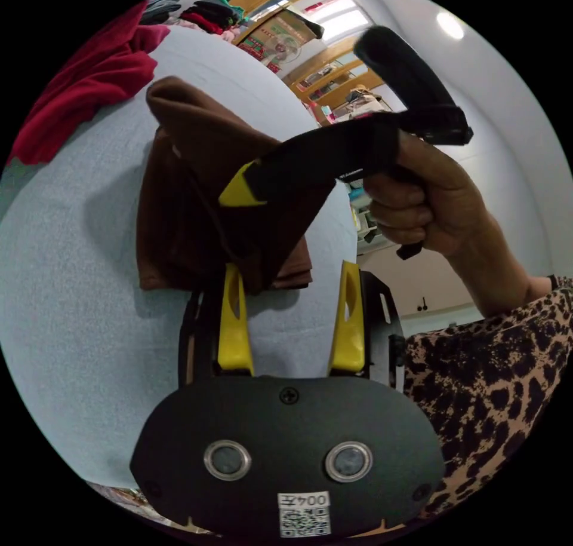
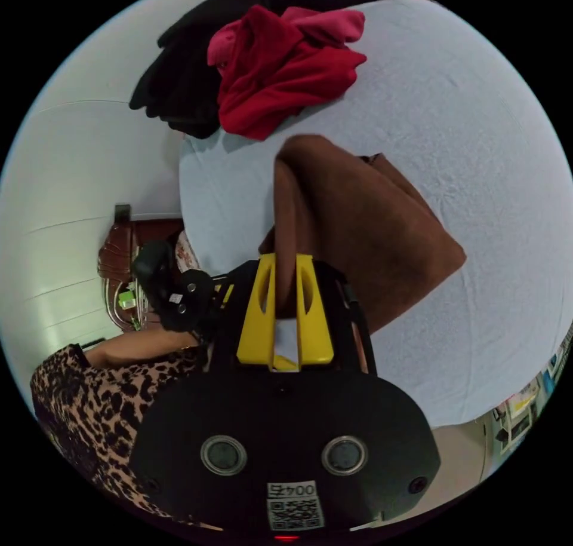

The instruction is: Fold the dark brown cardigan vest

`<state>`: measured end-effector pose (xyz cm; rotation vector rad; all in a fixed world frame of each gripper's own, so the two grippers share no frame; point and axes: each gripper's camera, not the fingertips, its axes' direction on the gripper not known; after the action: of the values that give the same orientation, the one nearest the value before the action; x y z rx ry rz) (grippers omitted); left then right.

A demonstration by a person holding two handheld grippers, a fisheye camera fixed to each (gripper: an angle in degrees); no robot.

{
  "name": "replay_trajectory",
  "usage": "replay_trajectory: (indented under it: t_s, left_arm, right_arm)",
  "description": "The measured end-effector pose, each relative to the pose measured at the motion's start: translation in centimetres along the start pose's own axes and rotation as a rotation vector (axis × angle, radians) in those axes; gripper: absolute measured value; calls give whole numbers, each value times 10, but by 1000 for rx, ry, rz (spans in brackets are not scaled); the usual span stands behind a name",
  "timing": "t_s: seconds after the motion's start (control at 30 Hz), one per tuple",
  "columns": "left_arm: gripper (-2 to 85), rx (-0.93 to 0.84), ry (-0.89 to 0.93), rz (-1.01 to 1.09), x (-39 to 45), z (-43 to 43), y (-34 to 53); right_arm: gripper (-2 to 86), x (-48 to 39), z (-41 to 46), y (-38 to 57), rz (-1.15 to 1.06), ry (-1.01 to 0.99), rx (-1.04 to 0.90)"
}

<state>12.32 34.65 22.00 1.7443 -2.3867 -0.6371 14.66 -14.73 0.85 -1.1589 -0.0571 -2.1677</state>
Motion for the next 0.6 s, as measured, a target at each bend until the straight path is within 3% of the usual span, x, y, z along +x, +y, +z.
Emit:
replay_trajectory:
  t_s: [0.27,0.43,0.6]
  left_arm:
    - [203,80,147,-185,-10,-53,-11]
    - [216,91,80,-187,17,-72,-16]
    - [191,123,-23,-211,39,-78,-19]
  right_arm:
    - [82,73,-55,61,10,-10,247]
    - [82,107,-79,61,-55,17,336]
    - [83,123,-86,30,-206,70,259]
